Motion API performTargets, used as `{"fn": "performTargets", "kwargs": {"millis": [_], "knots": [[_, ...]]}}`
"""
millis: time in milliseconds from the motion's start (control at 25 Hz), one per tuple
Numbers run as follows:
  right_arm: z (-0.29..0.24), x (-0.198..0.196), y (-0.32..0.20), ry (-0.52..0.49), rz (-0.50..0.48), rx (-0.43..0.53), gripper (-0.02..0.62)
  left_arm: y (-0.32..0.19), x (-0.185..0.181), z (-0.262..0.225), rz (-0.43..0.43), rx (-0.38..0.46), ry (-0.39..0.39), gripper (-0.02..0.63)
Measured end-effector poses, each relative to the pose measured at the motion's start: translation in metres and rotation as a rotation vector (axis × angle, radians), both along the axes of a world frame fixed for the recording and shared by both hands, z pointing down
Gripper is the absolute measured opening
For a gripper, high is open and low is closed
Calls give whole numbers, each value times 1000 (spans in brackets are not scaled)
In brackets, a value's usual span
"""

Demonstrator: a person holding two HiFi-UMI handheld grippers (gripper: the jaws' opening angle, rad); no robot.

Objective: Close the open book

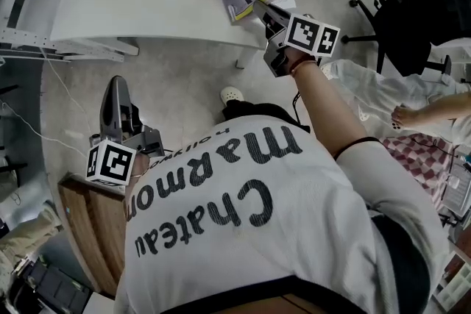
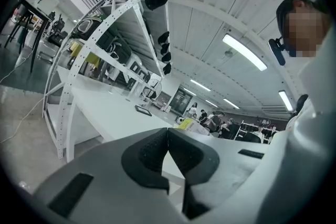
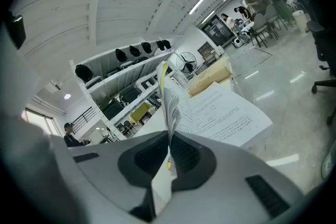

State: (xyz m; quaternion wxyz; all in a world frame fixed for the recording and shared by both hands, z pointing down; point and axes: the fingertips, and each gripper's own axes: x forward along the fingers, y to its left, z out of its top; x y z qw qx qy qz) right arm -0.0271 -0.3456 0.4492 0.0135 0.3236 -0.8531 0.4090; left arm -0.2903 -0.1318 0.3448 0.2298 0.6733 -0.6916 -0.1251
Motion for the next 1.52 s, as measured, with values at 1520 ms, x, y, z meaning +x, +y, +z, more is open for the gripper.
{"fn": "performTargets", "kwargs": {"millis": [1520], "knots": [[22,33,-16,11,146,-65,40,3,-5,4,-4,-14,13,23]]}}
